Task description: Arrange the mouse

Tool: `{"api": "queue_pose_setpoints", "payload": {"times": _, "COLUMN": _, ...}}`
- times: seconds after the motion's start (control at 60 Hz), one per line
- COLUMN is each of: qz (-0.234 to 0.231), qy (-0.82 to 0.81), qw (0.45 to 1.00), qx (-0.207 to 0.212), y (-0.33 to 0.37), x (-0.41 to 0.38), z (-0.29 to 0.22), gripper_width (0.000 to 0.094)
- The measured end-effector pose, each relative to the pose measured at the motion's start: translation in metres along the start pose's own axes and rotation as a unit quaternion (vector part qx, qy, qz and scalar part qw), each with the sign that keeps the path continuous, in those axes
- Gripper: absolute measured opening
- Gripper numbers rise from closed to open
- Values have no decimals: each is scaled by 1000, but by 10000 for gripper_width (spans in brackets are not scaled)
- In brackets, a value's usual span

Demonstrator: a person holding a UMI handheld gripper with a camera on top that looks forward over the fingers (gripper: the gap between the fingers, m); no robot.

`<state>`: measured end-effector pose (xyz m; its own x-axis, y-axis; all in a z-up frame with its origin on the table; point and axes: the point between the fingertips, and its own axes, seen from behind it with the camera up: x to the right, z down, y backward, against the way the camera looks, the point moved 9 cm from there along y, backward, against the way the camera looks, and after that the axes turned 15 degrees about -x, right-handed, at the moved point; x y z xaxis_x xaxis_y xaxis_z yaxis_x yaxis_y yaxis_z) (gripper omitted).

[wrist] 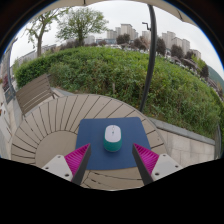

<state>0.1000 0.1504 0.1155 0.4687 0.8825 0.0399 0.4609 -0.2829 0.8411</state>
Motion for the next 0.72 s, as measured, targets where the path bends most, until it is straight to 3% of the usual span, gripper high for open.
{"api": "queue_pose_setpoints", "payload": {"times": 0.117, "qz": -16, "qy": -4, "qw": 999, "qx": -29, "y": 85, "x": -26, "z": 48, "gripper_width": 846}}
{"api": "queue_pose_setpoints", "payload": {"times": 0.333, "qz": -5, "qy": 10, "qw": 999, "qx": -36, "y": 196, "x": -57, "z": 125, "gripper_width": 844}}
{"api": "queue_pose_setpoints", "payload": {"times": 0.717, "qz": -7, "qy": 5, "qw": 1000, "qx": -28, "y": 228, "x": -65, "z": 151, "gripper_width": 852}}
